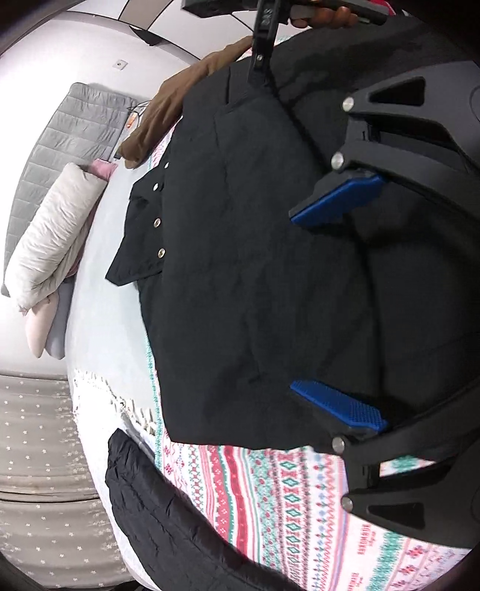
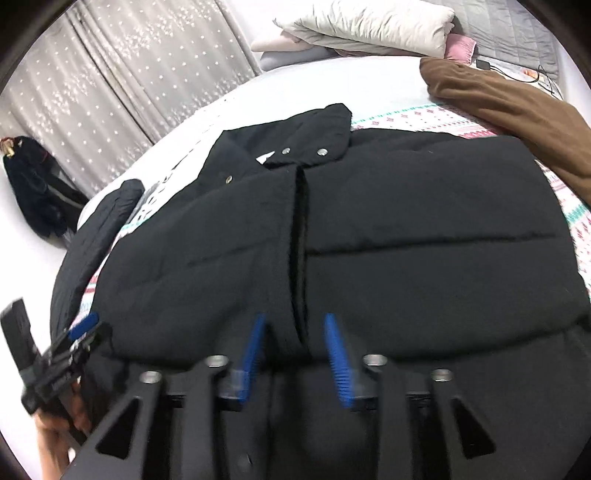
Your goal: Fold large clothes
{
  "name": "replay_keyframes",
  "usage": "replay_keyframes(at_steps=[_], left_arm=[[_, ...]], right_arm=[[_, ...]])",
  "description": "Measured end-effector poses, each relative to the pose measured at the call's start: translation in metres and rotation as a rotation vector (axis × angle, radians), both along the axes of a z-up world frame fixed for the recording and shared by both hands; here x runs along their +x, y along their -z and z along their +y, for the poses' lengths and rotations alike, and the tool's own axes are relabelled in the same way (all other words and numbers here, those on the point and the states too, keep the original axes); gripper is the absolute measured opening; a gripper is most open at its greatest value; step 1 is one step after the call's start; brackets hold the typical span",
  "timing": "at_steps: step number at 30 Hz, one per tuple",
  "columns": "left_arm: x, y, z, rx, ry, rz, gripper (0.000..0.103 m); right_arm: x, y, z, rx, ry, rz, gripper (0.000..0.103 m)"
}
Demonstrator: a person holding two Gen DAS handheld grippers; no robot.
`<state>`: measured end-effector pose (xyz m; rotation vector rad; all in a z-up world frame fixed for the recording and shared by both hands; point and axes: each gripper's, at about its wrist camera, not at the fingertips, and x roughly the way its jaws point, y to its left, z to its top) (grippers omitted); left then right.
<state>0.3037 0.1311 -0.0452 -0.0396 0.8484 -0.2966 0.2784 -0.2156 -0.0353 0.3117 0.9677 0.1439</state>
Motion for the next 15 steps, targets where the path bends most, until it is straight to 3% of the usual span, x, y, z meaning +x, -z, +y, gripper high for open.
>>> replay_keyframes(at_steps=[5, 15], left_arm=[[-0.027, -0.004, 0.005, -0.061, 0.003, 0.120, 0.092], [-0.113, -0.007, 0.030, -0.053, -0.002, 0.209, 0.095]], right_arm=[[-0.049, -0.014, -0.024, -0.084, -0.014, -0.045, 0.070], [-0.140, -0.027, -0.064, -0.179, 0.004, -0.036, 0.079]])
